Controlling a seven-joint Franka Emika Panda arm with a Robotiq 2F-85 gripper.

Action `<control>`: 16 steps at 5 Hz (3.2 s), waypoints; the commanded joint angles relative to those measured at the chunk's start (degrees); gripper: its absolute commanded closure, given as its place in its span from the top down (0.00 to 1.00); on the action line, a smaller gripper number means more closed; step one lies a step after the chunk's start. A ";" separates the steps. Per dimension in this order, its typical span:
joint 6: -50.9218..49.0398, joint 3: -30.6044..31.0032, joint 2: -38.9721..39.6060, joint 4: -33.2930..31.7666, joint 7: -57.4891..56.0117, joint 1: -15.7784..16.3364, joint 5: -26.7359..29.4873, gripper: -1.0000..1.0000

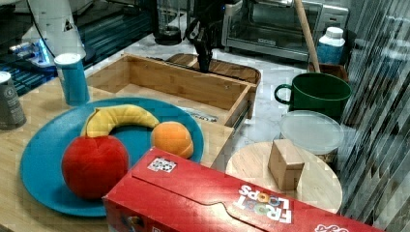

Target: Close the drawer.

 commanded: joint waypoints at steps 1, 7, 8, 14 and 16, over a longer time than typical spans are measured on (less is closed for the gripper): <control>4.90 -3.83 0.13 1.18 -12.81 -6.67 -1.30 0.00; -1.26 -11.97 10.78 19.43 -43.81 -24.34 4.25 0.00; -3.44 -13.47 7.37 16.67 -37.85 -22.70 3.26 0.00; -1.07 -14.74 3.24 11.59 -26.45 -20.27 1.56 0.00; -1.07 -14.18 3.23 11.59 -26.31 -20.81 1.34 0.00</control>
